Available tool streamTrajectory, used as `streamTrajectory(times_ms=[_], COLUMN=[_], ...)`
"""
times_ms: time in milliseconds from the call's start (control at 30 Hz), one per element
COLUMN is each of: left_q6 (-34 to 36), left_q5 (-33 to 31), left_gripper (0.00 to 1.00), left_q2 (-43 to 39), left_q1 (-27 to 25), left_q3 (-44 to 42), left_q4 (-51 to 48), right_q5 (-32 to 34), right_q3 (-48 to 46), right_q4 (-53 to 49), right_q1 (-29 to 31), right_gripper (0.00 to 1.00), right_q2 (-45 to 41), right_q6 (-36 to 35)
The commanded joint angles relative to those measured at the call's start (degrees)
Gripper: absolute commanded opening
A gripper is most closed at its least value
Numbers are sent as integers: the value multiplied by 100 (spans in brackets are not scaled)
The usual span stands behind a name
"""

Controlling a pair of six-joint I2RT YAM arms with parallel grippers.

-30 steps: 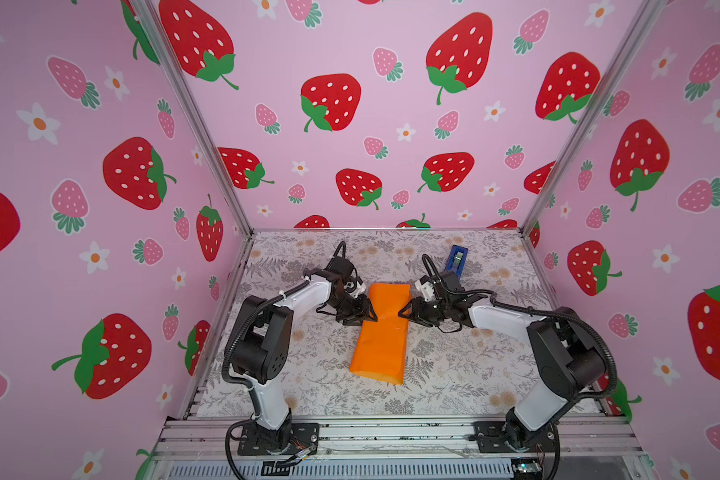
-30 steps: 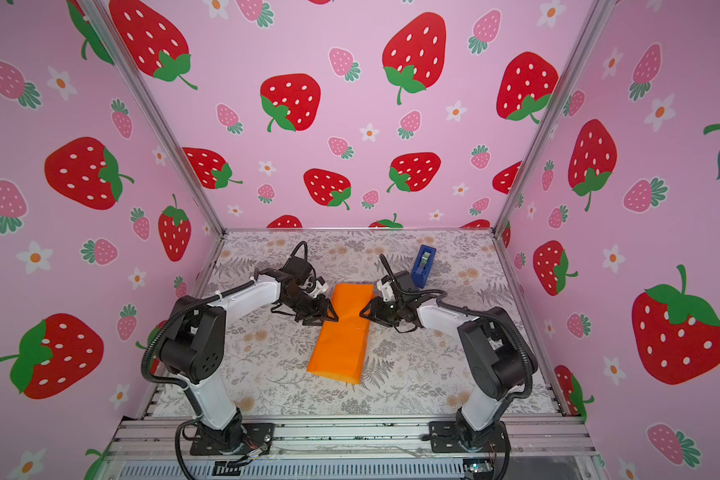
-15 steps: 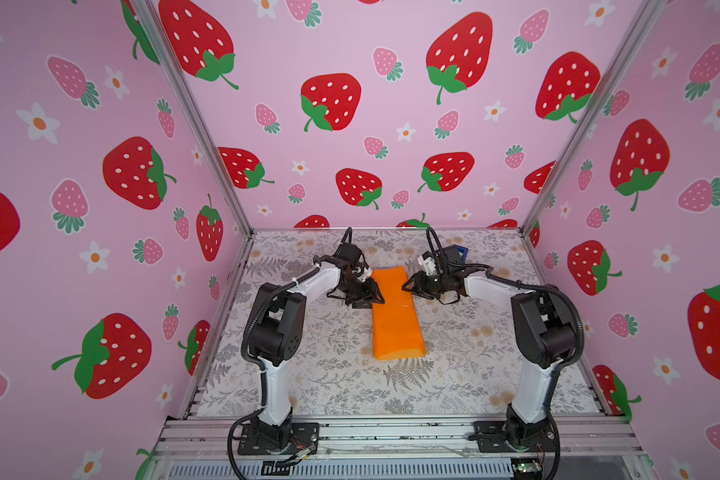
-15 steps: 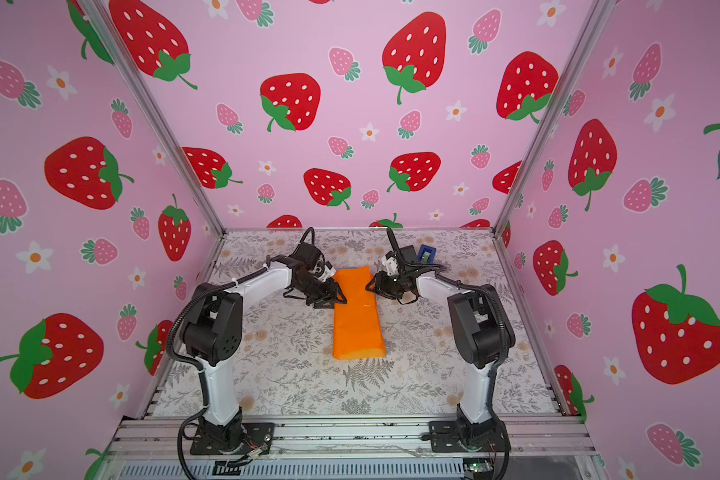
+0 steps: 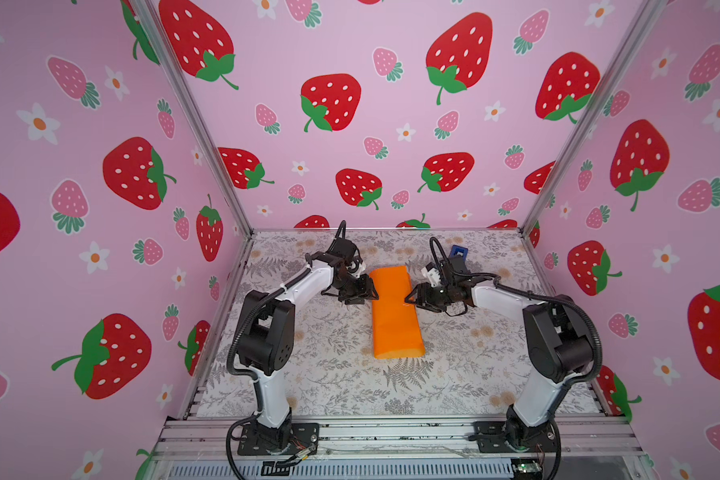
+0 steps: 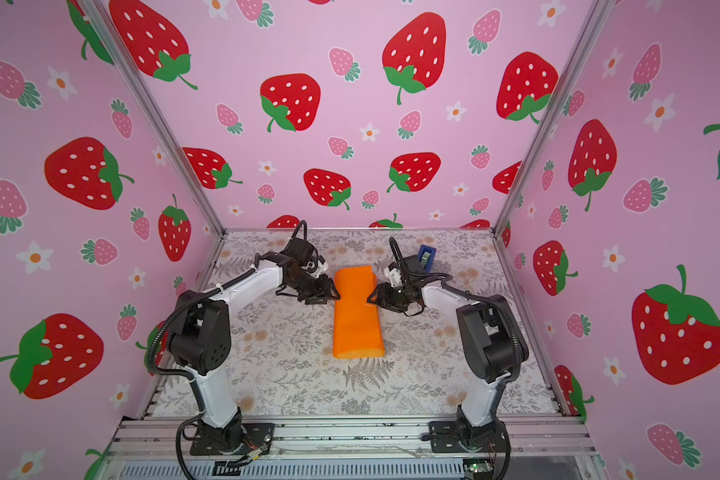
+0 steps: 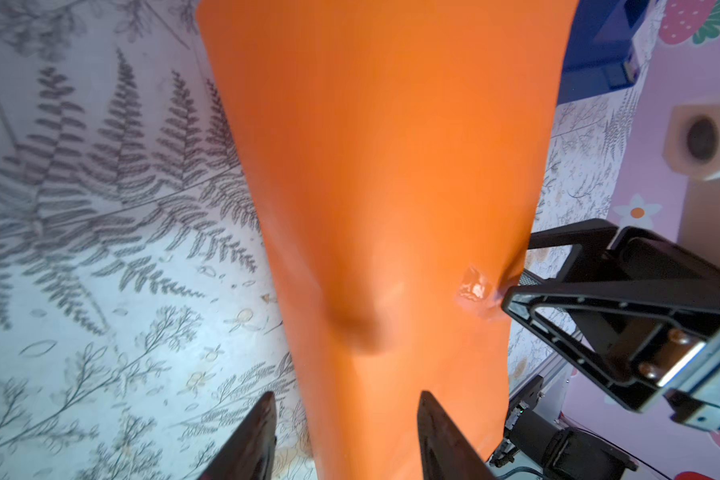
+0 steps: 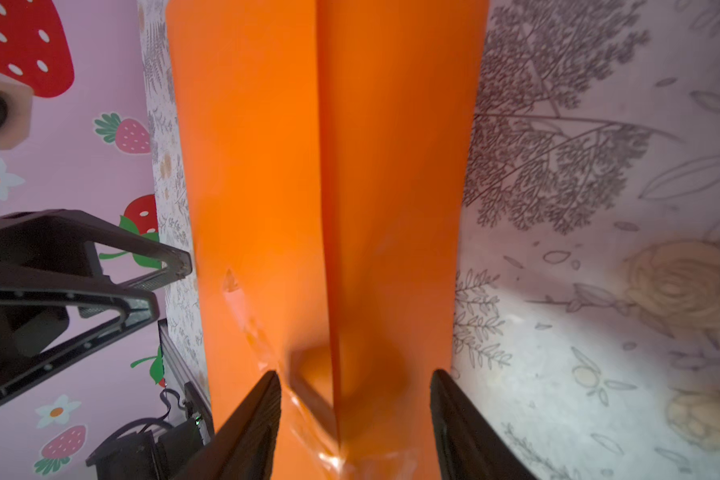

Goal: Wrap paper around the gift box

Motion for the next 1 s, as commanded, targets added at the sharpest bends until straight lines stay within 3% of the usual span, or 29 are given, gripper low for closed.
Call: streamTrajectory(times_ms=[0,167,300,400,533,600,700,767,900,967], left_q6=[29,271,453,495,-375,-927,-911,-744,-651,-578], left_q5=[-904,-1688,-1897,-1459,-279,353,704,679,368,59], left_gripper=[57,57,73,82,99,99,99,100,87,85], left_q2=[-629,-1562,-2370,-2710,-3055,-3163,-3170,-3205,-3301,-3369], left_q1=[-89,7,228,544,1377,1874,2123,2123,1866,1587], left_q3=[-237,-587,-982,-1207,-1937,-2387,-2474,-2447,-2380,-2405], left_q4=[-155,242,886,1320,2466,3212,3298,3127,2648,2317], right_q5=[-398,497,933,1348,1942,1829,1622,1554,1764,1751], right_q3=[-137,-92,-319,-697,-951,-800,-787,-911,-1102,-1241], right_q4=[269,-215,-37,375,540,275,111,164,108,177], right_q1=[198,218,224,285,391,394,416,451,581,638], right_gripper=[58,59,60,62,66,69,72,74,85,89], right_q2=[-214,-660,-1085,-1518,-1991,-1976,-1959,-2001,-2071,-2135], right_q6=[168,0,-12,-23,-82,-233,-299,-317,-396,-413])
